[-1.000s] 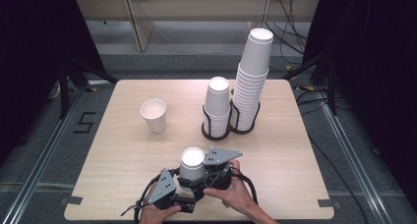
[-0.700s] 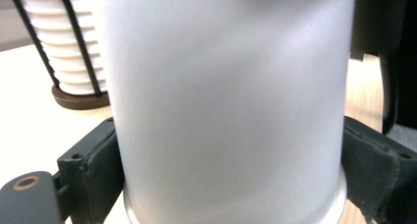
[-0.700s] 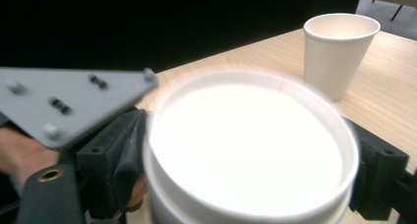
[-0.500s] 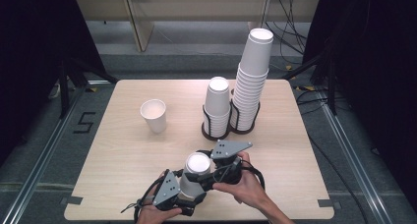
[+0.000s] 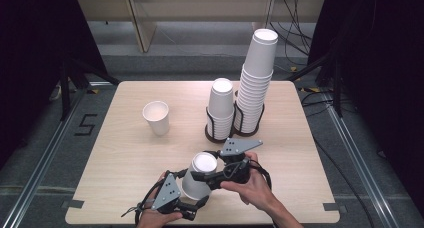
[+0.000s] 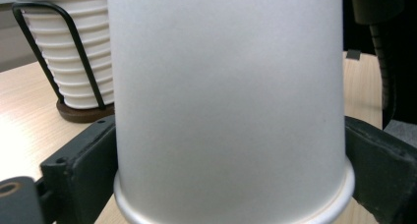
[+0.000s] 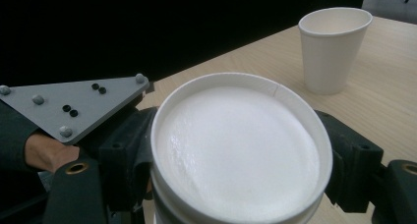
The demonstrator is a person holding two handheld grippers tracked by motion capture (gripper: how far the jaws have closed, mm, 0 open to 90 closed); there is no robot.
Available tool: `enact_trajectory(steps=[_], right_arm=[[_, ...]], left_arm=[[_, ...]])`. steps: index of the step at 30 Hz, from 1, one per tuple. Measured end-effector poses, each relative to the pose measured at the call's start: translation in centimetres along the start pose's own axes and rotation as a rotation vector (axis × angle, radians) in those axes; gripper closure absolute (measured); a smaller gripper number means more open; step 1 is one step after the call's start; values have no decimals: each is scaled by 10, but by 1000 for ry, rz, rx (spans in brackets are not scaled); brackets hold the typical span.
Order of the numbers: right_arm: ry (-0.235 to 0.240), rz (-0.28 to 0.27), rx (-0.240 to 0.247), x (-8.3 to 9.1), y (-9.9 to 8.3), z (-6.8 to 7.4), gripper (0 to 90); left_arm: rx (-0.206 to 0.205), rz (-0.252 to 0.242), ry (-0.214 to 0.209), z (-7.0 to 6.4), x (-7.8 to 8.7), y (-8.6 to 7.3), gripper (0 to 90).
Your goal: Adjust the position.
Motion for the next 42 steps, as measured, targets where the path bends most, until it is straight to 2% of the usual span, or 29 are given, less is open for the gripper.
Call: enact_trajectory(steps=[2, 4, 6, 8, 11, 13, 15, 16, 17, 19, 20, 23, 28, 30, 32, 33, 36, 38, 39, 41, 42], right_arm=[[-10, 3, -13, 0, 0, -1, 261], [4, -5, -23, -2, 0, 0, 261], [-22, -2, -3, -2, 0, -2, 261], [0, -18, -21, -3, 0, -2, 261], [9, -24, -37, -3, -2, -3, 261], [-4, -13, -53, -1, -3, -3, 261], [8, -30, -52, -2, -3, -3, 261], [-3, -27, -54, -1, -3, -4, 261], [1, -25, -59, -1, -3, -4, 261], [24, -39, -84, 1, -3, -5, 261], [14, -49, -84, 1, -3, -8, 260], [26, -62, -114, 3, -3, -9, 259], [38, -40, -105, 2, -7, -9, 255], [42, -50, -117, 3, -6, -9, 252], [45, -34, -116, 4, -7, -10, 249], [50, -44, -110, 4, -7, -10, 248], [54, -20, -141, 7, -8, -9, 245], [71, -15, -160, 7, -8, -8, 244], [66, -20, -122, 7, -9, -11, 243], [65, -29, -117, 6, -9, -13, 243], [80, -33, -134, 7, -8, -11, 243]], left_arm=[[2, 1, 3, 2, 0, 0, 34], [5, -4, 7, 2, 0, 0, 32], [-4, 2, 6, 3, 0, 2, 32], [1, 0, 5, 4, 1, 2, 34], [-2, -1, 1, 4, 1, 2, 35], [13, 2, 1, 4, 0, 2, 34], [27, -2, -5, 4, 0, 3, 34], [29, -9, -13, 4, 0, 3, 35], [23, 5, -8, 5, 2, 3, 37], [27, -16, -23, 4, 3, 5, 44], [19, -6, -21, 5, 5, 6, 47], [6, -5, -24, 6, 5, 6, 55], [-5, 5, -17, 6, 5, 4, 76], [-18, -1, -25, 6, 5, 5, 90], [-40, 15, -13, 6, 7, 5, 104], [-45, 18, -13, 6, 8, 5, 109], [-62, 29, -17, 7, 8, 5, 126], [-65, 19, -30, 6, 8, 6, 132], [-69, 33, -24, 7, 9, 6, 134], [-72, 36, -29, 7, 10, 7, 135], [-71, 40, -33, 7, 10, 7, 136]])
Point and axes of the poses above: each handheld gripper's, and its own axes: x roughly backward along the jaws, y roughly out of its top, z roughly to its left, the point moved 7 cm from there along -x, roughly forward along the jaws, and after that the axes turned 15 degrees about x, right-handed, at the moved point
